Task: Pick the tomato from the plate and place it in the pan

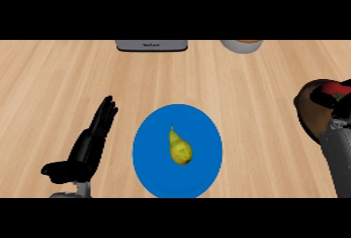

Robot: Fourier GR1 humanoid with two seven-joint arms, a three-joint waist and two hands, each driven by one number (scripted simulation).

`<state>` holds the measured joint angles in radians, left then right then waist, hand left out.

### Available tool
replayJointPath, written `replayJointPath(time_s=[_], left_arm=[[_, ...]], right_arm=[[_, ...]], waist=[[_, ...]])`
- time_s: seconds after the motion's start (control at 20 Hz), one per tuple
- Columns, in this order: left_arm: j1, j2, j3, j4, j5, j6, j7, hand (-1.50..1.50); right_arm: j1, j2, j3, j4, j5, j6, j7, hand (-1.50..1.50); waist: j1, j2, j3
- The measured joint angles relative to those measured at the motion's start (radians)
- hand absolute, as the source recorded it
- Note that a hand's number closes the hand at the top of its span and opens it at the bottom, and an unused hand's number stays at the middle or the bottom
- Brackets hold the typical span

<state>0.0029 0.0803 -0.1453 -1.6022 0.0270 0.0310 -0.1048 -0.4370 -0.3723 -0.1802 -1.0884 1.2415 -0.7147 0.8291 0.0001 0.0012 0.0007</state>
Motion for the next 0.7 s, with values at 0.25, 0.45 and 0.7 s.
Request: replayJointPath(time_s=[0.25,0.45,0.7], left_arm=[[-0.012,-0.01,-0.002,0.016,-0.008,0.0,-0.008,0.0],[-0.033,-0.02,-0.005,0.026,-0.015,0.002,0.0,0.0],[-0.032,-0.03,-0.016,0.018,-0.023,0.005,0.005,0.0]], right_arm=[[0.0,-0.074,-0.095,0.121,-0.12,-0.141,-0.151,1.5],[-0.041,-0.134,-0.159,0.287,-0.25,-0.225,-0.315,1.5],[-0.082,-0.179,-0.218,0.445,-0.406,-0.128,-0.419,-1.5]], waist=[[0.007,0.003,0.001],[0.013,0.005,0.001],[0.023,0.008,0.002]])
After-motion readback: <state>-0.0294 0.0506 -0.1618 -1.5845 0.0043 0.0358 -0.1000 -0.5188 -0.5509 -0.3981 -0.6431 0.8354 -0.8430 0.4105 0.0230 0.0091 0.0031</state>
